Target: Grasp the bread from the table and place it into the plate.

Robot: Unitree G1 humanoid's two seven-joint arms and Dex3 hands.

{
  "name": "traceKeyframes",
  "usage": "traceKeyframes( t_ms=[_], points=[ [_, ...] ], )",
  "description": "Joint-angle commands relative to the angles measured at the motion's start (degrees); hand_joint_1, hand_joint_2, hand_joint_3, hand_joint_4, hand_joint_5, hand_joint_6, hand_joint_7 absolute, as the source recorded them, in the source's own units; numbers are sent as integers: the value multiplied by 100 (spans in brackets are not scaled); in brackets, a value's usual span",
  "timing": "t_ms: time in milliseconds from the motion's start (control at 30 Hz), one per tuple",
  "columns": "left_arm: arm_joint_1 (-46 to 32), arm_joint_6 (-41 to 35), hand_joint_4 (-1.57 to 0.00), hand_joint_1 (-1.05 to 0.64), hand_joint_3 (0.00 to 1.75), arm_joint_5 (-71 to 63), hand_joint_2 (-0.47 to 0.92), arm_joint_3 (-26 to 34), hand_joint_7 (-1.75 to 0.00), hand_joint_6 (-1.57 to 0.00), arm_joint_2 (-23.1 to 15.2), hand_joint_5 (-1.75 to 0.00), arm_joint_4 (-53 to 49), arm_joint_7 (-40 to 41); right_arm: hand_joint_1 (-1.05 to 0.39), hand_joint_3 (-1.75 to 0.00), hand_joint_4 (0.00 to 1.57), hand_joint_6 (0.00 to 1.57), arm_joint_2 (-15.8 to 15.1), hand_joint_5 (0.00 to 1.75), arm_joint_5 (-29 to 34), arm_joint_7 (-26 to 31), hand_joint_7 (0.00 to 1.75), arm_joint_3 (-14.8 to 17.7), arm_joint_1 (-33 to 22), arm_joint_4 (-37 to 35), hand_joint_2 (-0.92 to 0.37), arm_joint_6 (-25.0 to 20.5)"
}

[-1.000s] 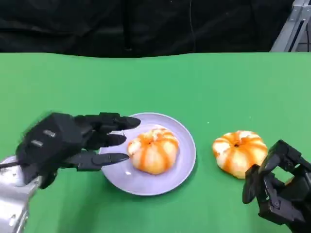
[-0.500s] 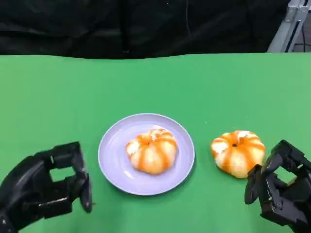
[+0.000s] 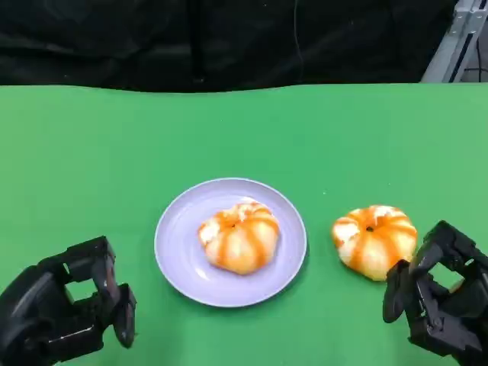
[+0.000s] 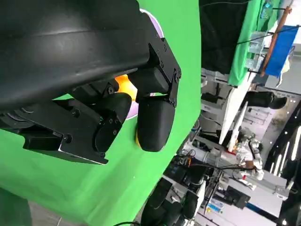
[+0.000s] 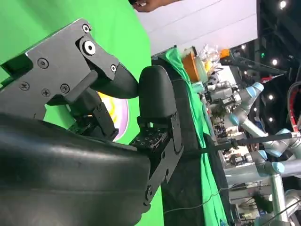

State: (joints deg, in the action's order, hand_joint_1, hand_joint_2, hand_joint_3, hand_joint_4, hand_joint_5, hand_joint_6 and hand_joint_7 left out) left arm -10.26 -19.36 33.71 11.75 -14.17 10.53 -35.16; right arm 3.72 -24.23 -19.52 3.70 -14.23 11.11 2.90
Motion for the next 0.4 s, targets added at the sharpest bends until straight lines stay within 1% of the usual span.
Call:
traceKeyframes(
  t_ms=[33, 233, 400],
  points=[
    [31, 47, -88, 2, 128, 64, 69, 83, -175, -75, -30, -175, 4, 25, -16, -133, 91, 70, -61, 175, -33, 11, 165, 35, -5, 38, -44, 29],
    [2, 60, -88, 3, 128, 51, 69, 65, -175, -75, -28, -175, 43, 27, -17, -131, 90, 70, -52, 175, -85, -70, 163, 34, -4, -2, -44, 97],
    [12, 88, -88, 3, 128, 36, 68, 44, -175, -75, -25, -175, 37, 3, -17, -130, 90, 71, -75, 175, -42, -25, 163, 32, -10, 45, -45, 31]
  ],
)
